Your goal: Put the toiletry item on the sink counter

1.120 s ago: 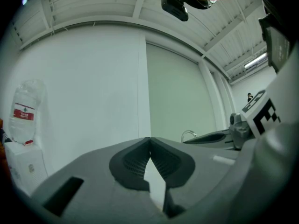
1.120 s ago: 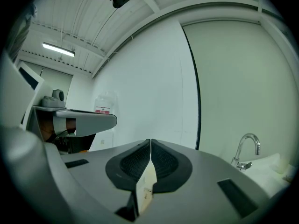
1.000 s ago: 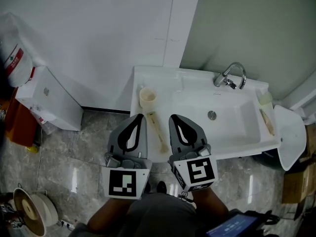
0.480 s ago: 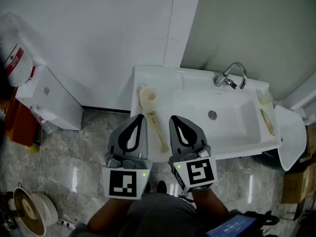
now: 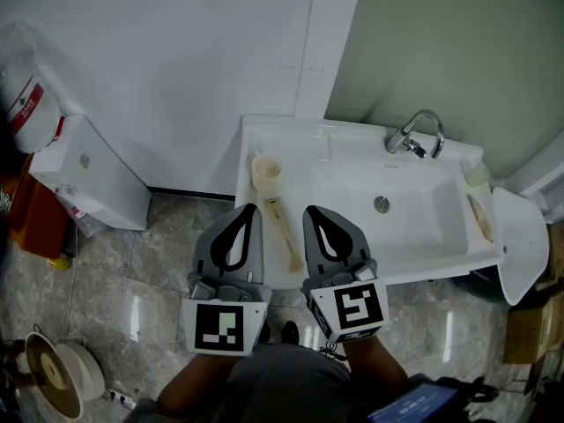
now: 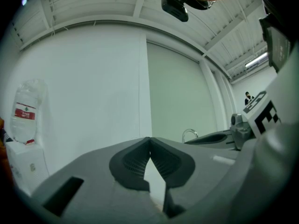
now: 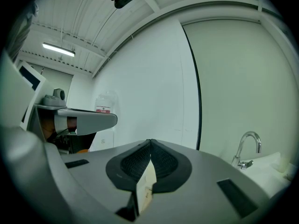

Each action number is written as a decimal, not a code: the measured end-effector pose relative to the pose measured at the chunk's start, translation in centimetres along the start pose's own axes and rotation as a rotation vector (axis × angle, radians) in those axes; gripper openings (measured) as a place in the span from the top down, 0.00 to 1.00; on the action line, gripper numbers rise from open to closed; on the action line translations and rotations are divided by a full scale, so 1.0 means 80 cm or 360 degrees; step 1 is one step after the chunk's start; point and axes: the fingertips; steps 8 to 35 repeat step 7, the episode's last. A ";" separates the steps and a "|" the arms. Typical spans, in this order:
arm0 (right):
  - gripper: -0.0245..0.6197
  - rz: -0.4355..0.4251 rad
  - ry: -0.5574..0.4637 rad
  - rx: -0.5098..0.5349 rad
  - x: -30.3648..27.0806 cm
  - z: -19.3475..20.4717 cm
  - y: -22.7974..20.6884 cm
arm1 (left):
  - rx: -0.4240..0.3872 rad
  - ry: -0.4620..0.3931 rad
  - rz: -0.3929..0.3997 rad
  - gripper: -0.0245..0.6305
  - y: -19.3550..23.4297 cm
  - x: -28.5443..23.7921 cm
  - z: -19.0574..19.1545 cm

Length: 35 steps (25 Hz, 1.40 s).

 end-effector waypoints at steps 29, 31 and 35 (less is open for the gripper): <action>0.94 -0.0001 0.0002 -0.0002 -0.002 0.003 -0.001 | -0.0006 0.0013 -0.0004 0.94 0.001 0.000 0.003; 0.94 -0.0001 0.0002 -0.0002 -0.002 0.003 -0.001 | -0.0006 0.0013 -0.0004 0.94 0.001 0.000 0.003; 0.94 -0.0001 0.0002 -0.0002 -0.002 0.003 -0.001 | -0.0006 0.0013 -0.0004 0.94 0.001 0.000 0.003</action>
Point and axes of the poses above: the fingertips, and each gripper's own axes: x backward along the fingers, y to its left, z out of its underside, and after that the axes turned 5 degrees about y, right-handed
